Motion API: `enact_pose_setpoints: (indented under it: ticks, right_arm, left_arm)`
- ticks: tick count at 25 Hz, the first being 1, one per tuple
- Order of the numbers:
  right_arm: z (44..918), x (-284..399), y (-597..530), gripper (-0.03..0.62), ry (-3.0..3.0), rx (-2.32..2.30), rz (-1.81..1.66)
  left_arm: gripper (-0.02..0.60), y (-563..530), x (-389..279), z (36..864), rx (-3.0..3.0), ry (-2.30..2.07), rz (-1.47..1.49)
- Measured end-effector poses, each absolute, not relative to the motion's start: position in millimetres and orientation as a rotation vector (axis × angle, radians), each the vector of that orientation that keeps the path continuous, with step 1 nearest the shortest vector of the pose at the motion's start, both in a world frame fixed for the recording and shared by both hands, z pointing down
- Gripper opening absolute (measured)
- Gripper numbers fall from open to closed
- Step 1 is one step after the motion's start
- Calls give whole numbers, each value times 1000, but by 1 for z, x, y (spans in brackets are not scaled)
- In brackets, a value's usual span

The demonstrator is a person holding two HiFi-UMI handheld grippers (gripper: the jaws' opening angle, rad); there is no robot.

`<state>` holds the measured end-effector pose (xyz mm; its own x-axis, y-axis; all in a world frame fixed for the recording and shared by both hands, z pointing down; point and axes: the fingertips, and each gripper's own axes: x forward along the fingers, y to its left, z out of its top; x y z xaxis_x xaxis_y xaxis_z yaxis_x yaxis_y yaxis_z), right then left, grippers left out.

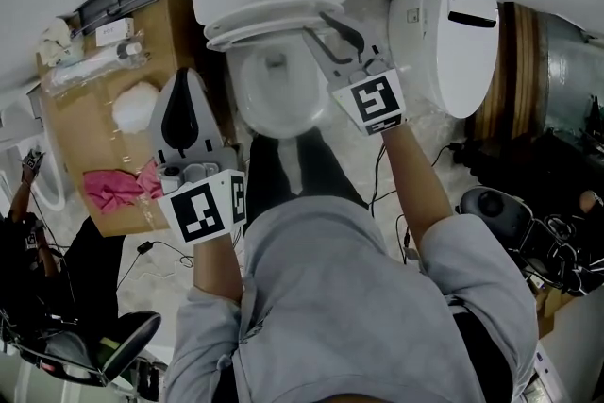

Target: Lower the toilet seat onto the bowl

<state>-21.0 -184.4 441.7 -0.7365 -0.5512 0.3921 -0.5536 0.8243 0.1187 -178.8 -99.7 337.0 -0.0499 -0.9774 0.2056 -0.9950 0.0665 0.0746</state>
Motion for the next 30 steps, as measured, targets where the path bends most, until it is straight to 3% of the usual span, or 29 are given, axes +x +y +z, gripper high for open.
enact_pose_setpoints:
  ticks: [30]
  right_arm:
    - [538, -40, -197, 135, -2471, 620, 54]
  left_arm:
    - [0, -115, -177, 389, 1998, -2074, 196]
